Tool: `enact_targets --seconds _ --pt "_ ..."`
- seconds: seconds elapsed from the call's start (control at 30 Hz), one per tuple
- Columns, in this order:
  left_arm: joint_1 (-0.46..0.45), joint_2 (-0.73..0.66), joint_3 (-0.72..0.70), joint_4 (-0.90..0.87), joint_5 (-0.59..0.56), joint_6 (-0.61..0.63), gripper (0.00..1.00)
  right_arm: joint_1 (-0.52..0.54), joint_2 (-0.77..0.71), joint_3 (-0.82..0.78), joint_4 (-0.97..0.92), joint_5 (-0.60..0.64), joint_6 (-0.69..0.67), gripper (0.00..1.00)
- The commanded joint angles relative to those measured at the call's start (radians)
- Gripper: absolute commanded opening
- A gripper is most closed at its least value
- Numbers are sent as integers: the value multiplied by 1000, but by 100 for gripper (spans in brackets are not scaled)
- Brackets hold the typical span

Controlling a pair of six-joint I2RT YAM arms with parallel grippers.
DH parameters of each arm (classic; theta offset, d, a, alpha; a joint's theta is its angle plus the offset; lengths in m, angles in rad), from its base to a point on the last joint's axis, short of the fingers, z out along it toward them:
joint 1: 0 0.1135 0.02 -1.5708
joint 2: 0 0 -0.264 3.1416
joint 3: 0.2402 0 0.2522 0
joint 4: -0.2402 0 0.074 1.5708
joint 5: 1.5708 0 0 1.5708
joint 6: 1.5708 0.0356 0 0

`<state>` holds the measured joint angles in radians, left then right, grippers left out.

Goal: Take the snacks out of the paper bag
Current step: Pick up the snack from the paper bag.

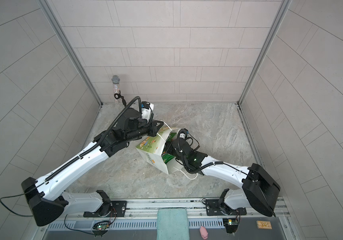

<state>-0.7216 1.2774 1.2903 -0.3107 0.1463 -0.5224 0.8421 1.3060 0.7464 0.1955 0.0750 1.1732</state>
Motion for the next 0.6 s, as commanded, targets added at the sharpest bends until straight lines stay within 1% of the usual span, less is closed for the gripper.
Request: enact_targets --seconds 0.0,0.2,0.37,0.57 --pt "-4 -30 -17 -7 -67 9 0 -8 -61 11 -62 -6 -65 0" --pt "-4 -29 -21 -10 -92 3 0 -12 -145 14 -154 9 -119 0" --pt "-4 -28 -26 -16 -123 -7 0 -34 -205 3 -172 -36 -135 0" --pt "-4 -23 -25 -16 -133 -13 0 -50 -288 17 -249 -74 -181 0"
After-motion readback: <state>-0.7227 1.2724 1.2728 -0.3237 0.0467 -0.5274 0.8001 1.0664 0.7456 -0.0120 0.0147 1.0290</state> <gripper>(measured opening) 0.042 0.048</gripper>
